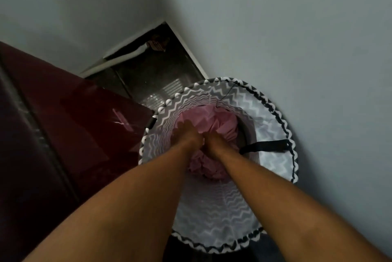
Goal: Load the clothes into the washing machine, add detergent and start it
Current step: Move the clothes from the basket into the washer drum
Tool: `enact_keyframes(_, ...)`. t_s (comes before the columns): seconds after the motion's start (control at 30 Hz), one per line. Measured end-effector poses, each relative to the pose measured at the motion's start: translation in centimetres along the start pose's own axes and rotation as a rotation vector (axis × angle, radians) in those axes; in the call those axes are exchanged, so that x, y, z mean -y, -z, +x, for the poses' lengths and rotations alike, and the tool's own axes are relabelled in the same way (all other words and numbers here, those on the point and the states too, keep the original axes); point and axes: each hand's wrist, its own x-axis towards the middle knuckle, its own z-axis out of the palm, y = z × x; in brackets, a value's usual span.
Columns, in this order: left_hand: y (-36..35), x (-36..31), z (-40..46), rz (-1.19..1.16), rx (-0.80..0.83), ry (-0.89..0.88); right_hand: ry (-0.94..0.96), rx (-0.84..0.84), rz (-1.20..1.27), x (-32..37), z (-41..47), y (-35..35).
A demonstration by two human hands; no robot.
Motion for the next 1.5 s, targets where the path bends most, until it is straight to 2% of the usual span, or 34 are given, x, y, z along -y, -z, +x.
enact_keyframes(0.1,-3.1,0.0,1.5,-0.147,-0.097,0.158,-0.01,0.115,-0.071,-0.2,2.6,-0.3)
enact_keyframes(0.23,-5.4,0.6,3.6,-0.119,-0.199,0.151,-0.024,0.1,-0.112,-0.4,5.6,-1.3)
enact_keyframes(0.33,-6.7,1.6,5.1,-0.102,-0.17,0.154,-0.047,0.098,-0.071,-1.5,7.6,-3.2)
enact_keyframes(0.47,-8.5,3.2,6.3,0.018,-0.127,0.116,-0.258,0.104,-0.087,-3.7,8.1,-4.8)
enact_keyframes(0.53,-9.1,4.2,6.9,-0.035,-0.157,0.112,-0.295,0.11,0.028,-3.9,7.1,-5.0)
enact_keyframes(0.63,-9.2,4.5,6.4,-0.112,-0.186,0.129,-0.287,-0.062,0.425,-2.1,5.5,-4.0)
enact_keyframes(0.7,-8.5,4.0,4.4,-0.042,-0.064,0.124,-0.303,-0.218,0.633,-0.5,4.6,-2.3)
enact_keyframes(0.77,-7.2,3.4,2.2,-0.023,0.046,0.098,-0.338,-0.204,0.765,1.2,2.9,0.3)
enact_keyframes(0.87,-4.5,2.2,-1.0,-0.187,0.044,0.103,-0.274,-0.244,1.005,3.5,-0.7,3.3)
enact_keyframes(0.97,-1.2,0.8,-4.7,-0.501,0.002,0.065,-0.229,-0.32,1.11,6.7,-5.3,5.6)
enact_keyframes(1.1,3.1,-0.1,-10.8,-0.732,-0.036,0.027,-0.187,-0.142,1.426,9.4,-11.1,9.2)
enact_keyframes(1.2,6.8,-0.8,-14.7,-0.818,-0.104,-0.074,-0.048,-0.007,1.554,10.9,-14.4,12.0)
enact_keyframes(1.33,11.4,0.0,-19.7,-0.742,-0.178,-0.262,0.193,0.236,1.608,14.7,-20.0,15.7)
enact_keyframes(1.5,17.2,2.3,-28.8,-0.552,-0.412,-0.386,0.511,0.422,1.59,20.2,-27.9,18.3)
